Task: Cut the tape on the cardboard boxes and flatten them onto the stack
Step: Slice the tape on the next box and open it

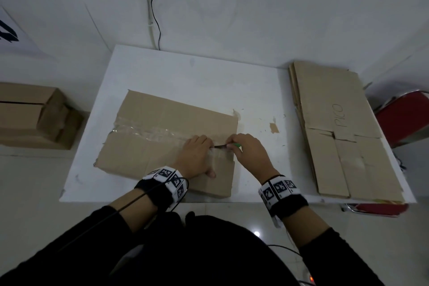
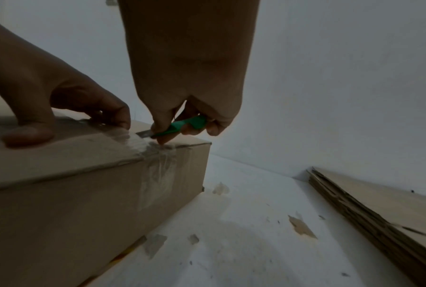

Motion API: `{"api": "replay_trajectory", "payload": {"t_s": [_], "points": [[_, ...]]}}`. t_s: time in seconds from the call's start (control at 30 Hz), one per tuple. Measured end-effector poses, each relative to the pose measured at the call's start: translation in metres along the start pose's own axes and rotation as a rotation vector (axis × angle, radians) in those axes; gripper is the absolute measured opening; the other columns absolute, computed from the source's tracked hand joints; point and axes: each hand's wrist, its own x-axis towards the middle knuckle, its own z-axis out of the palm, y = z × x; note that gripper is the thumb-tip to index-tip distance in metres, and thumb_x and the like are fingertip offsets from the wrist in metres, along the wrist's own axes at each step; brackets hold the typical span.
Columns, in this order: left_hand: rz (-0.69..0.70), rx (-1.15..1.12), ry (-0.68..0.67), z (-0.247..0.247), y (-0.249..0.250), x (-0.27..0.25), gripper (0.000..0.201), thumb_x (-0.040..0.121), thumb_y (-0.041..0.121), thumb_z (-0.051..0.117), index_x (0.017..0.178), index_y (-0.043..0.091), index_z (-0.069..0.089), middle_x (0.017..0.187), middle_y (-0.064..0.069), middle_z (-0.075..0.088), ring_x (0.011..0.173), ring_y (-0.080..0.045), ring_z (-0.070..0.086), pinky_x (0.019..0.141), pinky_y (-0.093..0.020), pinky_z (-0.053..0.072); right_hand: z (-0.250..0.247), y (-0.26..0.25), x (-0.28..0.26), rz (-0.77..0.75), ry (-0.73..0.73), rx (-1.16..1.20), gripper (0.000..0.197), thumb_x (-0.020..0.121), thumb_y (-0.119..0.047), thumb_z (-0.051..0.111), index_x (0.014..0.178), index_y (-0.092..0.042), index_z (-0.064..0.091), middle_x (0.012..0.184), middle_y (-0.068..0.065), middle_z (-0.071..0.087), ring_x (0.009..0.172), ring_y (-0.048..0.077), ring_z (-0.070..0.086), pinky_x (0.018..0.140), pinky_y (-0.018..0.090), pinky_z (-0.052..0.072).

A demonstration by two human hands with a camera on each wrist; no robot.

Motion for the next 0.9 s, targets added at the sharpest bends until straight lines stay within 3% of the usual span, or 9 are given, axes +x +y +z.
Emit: {"api": "replay_trajectory", "payload": {"t_s": [0.17,0.37,0.47,0.53,0.6,0.7,0.83,0.9], "points": [[0.031,-0.023,0.014,0.000,0.001,-0.002,0.084,0.048,0.046,0.088,0.118,0.016,0.053,0.115,0.001,0.049,0.107,-0.020,0.043,0.086,-0.027,0.027,-0.020,0.007,0.006,0.002,-0.070,-0.213,0.016,0.096,-0.022,0.056,0.091,-0.023,0.071,0.087,-0.005,0.069,0.082,0.020,0.059,0.076,0.036,0.040],[0.024,-0.045,-0.016,-0.002,0.003,-0.002,0.085,0.050,0.043,0.088,0.122,0.015,0.050,0.118,0.001,0.048,0.107,-0.019,0.042,0.089,-0.025,0.025,-0.027,0.029,-0.009,0.192,-0.083,0.044,0.016,0.093,-0.014,0.060,0.083,-0.023,0.070,0.079,-0.007,0.068,0.074,0.011,0.060,0.068,0.028,0.048],[0.031,-0.044,-0.022,-0.003,0.004,-0.002,0.084,0.049,0.042,0.088,0.120,0.015,0.051,0.117,0.000,0.049,0.106,-0.020,0.044,0.087,-0.026,0.024,-0.015,0.025,-0.012,0.290,-0.051,0.274,0.019,0.093,-0.009,0.059,0.081,-0.020,0.070,0.077,-0.004,0.069,0.073,-0.001,0.059,0.064,0.011,0.042],[0.022,-0.049,-0.024,-0.003,0.003,-0.002,0.084,0.048,0.042,0.088,0.118,0.016,0.051,0.116,0.001,0.048,0.106,-0.021,0.044,0.088,-0.027,0.024,-0.015,0.026,-0.014,0.314,-0.068,0.318,0.018,0.093,-0.007,0.060,0.082,-0.016,0.071,0.076,-0.002,0.069,0.068,-0.006,0.058,0.062,0.007,0.040],[0.015,-0.054,-0.029,-0.002,0.004,-0.003,0.083,0.047,0.040,0.089,0.117,0.016,0.051,0.115,0.001,0.048,0.106,-0.020,0.043,0.087,-0.027,0.023,-0.018,0.029,-0.018,0.302,-0.097,0.298,0.017,0.093,-0.007,0.060,0.082,-0.015,0.070,0.074,-0.004,0.068,0.067,-0.010,0.056,0.061,0.005,0.039],[0.009,-0.063,-0.033,-0.002,0.006,-0.004,0.083,0.047,0.039,0.089,0.117,0.016,0.051,0.113,0.002,0.047,0.105,-0.019,0.042,0.086,-0.027,0.022,-0.021,0.035,-0.023,0.331,-0.110,0.317,0.015,0.092,-0.010,0.062,0.082,-0.016,0.071,0.073,-0.007,0.069,0.058,-0.006,0.054,0.053,0.008,0.040],[0.015,-0.074,0.008,-0.010,0.005,0.001,0.083,0.044,0.043,0.090,0.113,0.015,0.052,0.109,0.002,0.045,0.103,-0.021,0.043,0.085,-0.027,0.026,-0.017,0.038,-0.033,0.316,-0.461,0.303,0.011,0.090,-0.015,0.067,0.082,-0.021,0.071,0.074,-0.008,0.071,0.067,-0.007,0.062,0.067,0.007,0.042],[0.016,-0.017,-0.004,-0.014,0.006,0.000,0.084,0.047,0.047,0.089,0.115,0.014,0.052,0.119,-0.002,0.041,0.110,-0.023,0.036,0.095,-0.029,0.029,-0.012,0.041,-0.044,0.357,-0.459,0.372,0.009,0.091,-0.017,0.066,0.084,-0.021,0.070,0.077,-0.009,0.072,0.071,-0.006,0.064,0.068,0.010,0.043]]}}
